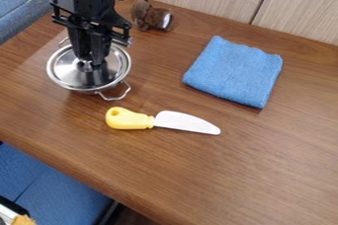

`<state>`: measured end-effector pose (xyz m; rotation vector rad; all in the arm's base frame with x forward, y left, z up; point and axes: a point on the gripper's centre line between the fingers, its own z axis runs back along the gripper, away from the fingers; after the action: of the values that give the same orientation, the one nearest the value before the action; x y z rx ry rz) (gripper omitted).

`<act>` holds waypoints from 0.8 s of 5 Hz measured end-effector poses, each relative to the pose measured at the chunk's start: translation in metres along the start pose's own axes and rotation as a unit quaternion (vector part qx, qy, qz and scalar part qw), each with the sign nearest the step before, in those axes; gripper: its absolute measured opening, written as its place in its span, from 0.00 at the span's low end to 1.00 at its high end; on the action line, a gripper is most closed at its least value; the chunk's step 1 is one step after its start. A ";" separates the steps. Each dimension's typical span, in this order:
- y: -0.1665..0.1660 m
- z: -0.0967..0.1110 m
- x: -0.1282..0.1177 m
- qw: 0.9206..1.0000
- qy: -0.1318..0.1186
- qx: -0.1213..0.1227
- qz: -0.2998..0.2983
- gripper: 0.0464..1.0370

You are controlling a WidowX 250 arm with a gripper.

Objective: Remove the lid of the metal pot and put it on the blue cloth

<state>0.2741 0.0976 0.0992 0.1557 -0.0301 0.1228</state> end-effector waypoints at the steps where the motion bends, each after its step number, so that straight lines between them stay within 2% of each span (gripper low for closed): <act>1: -0.003 0.003 0.000 1.000 0.005 -0.010 0.001 0.24; 2: 0.002 0.013 0.005 1.000 -0.010 -0.022 0.009 0.24; 3: 0.006 0.032 0.010 0.999 -0.033 -0.022 0.029 0.24; 4: -0.013 0.045 0.016 0.998 -0.055 -0.039 0.004 0.24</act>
<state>0.2909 0.0799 0.1427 0.0845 -0.1445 0.1215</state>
